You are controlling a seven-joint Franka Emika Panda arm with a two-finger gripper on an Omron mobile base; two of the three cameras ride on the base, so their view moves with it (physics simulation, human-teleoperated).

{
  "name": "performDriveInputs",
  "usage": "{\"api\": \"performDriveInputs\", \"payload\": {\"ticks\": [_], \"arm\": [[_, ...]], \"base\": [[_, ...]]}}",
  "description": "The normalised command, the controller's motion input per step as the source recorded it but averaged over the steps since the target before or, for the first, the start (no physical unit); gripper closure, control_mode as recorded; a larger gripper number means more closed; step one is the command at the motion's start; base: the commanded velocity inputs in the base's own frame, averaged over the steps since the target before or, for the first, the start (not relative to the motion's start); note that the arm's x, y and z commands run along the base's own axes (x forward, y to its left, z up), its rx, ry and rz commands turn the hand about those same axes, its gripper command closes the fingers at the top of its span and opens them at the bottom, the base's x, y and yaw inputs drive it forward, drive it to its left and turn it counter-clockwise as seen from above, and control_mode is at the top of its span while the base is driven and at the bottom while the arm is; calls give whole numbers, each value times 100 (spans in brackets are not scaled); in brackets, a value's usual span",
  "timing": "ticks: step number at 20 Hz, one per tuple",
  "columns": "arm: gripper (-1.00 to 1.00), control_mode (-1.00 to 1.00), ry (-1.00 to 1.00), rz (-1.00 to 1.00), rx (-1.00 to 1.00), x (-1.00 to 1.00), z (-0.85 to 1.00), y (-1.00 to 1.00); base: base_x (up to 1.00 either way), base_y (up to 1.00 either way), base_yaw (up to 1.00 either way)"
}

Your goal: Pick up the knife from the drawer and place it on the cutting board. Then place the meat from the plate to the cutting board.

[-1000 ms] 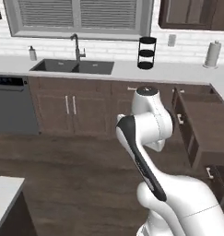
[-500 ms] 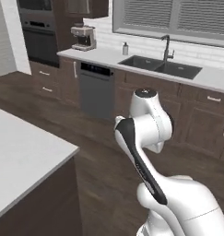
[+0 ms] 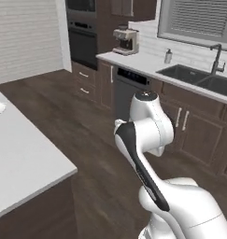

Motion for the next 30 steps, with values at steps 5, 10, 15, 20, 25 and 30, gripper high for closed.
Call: {"api": "performDriveInputs", "payload": {"ticks": [5, 10, 15, 20, 25, 30], "arm": [[100, 100, 0, 0, 0, 0, 0, 0], [100, 100, 0, 0, 0, 0, 0, 0], [100, 100, 0, 0, 0, 0, 0, 0], [100, 100, 0, 0, 0, 0, 0, 0], [100, 100, 0, 0, 0, 0, 0, 0], [100, 100, 0, 0, 0, 0, 0, 0]], "base": [[100, -53, 35], [100, -48, 27], [100, -33, 35], [100, -17, 61], [100, -7, 69], [100, -26, 63]]}}
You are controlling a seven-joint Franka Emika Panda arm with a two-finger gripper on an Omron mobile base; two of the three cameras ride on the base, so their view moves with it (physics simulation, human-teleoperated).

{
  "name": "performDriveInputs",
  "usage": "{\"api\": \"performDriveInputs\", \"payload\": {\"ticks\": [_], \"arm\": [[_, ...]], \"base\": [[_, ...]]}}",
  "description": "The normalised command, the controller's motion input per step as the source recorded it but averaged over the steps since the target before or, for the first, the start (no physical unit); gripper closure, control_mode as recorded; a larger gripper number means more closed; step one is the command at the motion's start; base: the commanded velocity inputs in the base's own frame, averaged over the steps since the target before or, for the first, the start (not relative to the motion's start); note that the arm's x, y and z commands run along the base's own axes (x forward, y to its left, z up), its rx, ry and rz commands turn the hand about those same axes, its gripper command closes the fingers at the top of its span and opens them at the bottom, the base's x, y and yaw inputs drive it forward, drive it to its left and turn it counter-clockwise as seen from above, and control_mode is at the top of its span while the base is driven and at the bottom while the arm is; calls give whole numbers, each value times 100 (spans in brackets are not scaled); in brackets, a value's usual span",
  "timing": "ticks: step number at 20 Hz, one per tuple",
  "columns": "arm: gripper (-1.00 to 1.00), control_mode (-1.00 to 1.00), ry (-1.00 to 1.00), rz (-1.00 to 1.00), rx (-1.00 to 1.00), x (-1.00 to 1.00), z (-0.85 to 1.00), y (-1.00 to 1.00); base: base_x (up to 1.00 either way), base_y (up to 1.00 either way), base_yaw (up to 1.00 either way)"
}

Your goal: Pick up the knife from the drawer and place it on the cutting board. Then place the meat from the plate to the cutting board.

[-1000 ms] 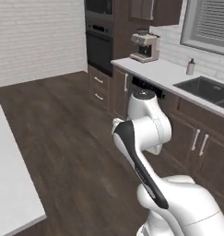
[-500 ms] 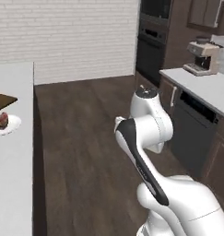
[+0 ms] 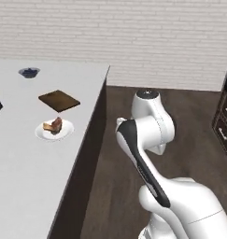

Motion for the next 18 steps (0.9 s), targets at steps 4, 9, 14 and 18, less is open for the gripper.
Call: {"api": "performDriveInputs", "payload": {"ticks": [4, 9, 14, 18], "arm": [[100, 100, 0, 0, 0, 0, 0, 0], [100, 100, 0, 0, 0, 0, 0, 0], [100, 100, 0, 0, 0, 0, 0, 0], [100, 100, 0, 0, 0, 0, 0, 0]], "base": [[95, -54, 54], [56, -79, 46], [49, -86, 45], [62, -79, 48]]}}
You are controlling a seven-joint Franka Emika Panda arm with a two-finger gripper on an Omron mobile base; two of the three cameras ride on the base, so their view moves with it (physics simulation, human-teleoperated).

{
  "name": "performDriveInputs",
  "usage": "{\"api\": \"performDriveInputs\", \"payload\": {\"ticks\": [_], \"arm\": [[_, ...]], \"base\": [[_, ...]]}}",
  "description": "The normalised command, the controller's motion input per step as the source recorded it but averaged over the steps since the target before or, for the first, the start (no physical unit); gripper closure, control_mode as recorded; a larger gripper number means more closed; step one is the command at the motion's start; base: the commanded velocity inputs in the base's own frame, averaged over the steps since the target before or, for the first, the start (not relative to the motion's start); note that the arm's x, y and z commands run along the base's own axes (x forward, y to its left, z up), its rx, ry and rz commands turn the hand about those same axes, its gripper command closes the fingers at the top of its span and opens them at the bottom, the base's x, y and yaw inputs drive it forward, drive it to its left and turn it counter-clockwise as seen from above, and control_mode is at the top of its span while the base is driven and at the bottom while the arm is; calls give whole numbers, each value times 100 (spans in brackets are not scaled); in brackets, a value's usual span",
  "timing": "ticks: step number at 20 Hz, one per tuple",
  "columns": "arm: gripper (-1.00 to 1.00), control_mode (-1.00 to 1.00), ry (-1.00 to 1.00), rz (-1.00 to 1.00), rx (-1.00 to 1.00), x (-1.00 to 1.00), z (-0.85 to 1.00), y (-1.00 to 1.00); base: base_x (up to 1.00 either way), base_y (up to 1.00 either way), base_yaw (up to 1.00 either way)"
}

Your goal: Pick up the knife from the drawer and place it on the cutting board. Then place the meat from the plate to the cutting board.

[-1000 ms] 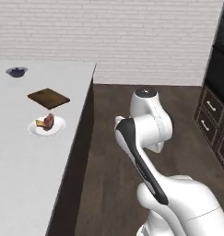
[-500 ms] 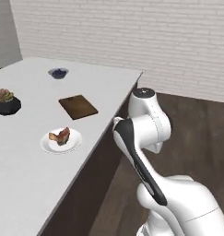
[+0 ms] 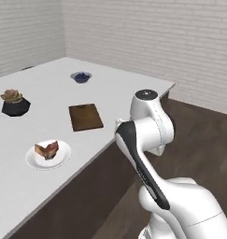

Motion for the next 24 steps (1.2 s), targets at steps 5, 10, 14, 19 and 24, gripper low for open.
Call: {"api": "performDriveInputs", "payload": {"ticks": [5, 10, 14, 19, 24], "arm": [[100, 100, 0, 0, 0, 0, 0, 0], [100, 100, 0, 0, 0, 0, 0, 0], [100, 100, 0, 0, 0, 0, 0, 0], [100, 100, 0, 0, 0, 0, 0, 0], [100, 100, 0, 0, 0, 0, 0, 0]], "base": [[61, -71, 52], [46, -65, 55], [38, -47, 52], [42, -38, 52], [42, -42, 36]]}}
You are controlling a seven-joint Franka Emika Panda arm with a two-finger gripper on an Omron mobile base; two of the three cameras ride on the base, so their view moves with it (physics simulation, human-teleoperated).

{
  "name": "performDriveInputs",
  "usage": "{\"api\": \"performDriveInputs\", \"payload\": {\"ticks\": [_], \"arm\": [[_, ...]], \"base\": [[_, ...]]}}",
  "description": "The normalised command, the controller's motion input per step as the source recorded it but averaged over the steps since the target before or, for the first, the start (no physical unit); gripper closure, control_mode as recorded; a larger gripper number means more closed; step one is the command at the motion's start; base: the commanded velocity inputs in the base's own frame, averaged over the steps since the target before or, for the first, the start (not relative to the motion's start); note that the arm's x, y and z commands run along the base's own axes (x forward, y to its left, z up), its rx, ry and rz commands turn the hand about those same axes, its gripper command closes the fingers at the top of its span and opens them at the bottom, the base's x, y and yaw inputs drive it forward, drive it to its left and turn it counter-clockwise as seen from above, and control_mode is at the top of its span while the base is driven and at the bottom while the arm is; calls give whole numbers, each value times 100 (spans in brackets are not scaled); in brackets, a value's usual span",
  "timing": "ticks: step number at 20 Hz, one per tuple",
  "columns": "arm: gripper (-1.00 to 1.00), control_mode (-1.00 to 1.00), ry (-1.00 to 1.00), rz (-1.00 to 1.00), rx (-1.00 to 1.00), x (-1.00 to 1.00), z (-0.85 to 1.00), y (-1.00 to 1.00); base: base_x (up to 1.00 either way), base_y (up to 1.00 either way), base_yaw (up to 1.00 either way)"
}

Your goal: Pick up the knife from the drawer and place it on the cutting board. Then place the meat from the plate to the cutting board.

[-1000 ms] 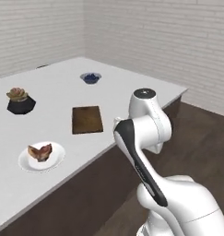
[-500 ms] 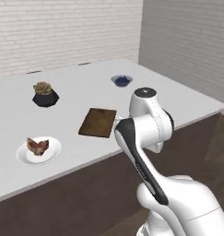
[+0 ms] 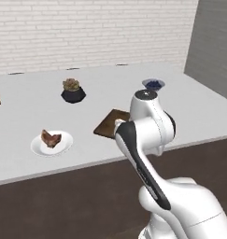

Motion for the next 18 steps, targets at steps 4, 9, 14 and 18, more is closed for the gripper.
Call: {"api": "performDriveInputs", "payload": {"ticks": [4, 9, 14, 18], "arm": [[100, 100, 0, 0, 0, 0, 0, 0], [100, 100, 0, 0, 0, 0, 0, 0], [100, 100, 0, 0, 0, 0, 0, 0], [100, 100, 0, 0, 0, 0, 0, 0]], "base": [[36, -32, 28], [45, -17, 22], [50, -11, 12], [16, -12, 3]]}}
